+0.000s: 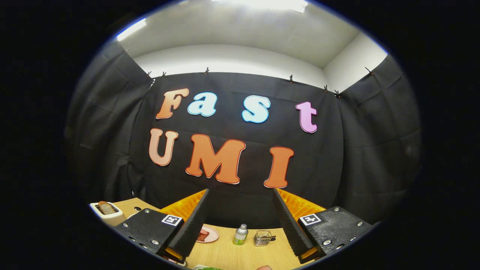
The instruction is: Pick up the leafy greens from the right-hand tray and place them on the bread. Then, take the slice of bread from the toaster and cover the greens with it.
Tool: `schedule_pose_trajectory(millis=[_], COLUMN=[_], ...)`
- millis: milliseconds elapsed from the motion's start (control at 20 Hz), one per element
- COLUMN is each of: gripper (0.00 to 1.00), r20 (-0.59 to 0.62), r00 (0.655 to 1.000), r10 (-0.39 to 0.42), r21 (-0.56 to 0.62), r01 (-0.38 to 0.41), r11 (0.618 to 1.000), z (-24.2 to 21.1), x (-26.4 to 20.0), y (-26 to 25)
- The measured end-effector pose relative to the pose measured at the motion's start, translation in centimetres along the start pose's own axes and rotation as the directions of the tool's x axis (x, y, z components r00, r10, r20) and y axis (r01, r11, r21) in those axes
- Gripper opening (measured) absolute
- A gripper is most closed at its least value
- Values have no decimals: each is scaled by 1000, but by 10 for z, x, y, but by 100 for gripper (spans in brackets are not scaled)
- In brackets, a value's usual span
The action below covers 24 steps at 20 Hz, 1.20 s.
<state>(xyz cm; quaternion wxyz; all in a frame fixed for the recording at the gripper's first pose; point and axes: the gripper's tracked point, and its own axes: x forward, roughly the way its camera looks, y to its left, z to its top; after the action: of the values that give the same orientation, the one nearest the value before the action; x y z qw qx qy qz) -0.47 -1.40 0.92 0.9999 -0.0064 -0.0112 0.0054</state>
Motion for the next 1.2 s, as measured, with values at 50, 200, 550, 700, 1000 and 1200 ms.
schedule_pose_trajectory(millis=[50, 200, 550, 700, 1000, 1200], gripper=[98, 98, 98, 96, 95, 93], r20=[4, 3, -206, -348, -606, -775], r00=[1000, 1000, 975, 933, 774, 589], r10=[-2, 11, 81, 92, 183, 229], r21=[-3, 3, -2, -28, 42, 139], r01=[2, -11, -84, -109, -199, -194], r11=[1000, 1000, 996, 994, 979, 971], z=[1, 4, -108, -170, -272, -347], x=[2, 4, 0, -10, -49, -85], y=[-2, -1, 22, 32, 63, 76])
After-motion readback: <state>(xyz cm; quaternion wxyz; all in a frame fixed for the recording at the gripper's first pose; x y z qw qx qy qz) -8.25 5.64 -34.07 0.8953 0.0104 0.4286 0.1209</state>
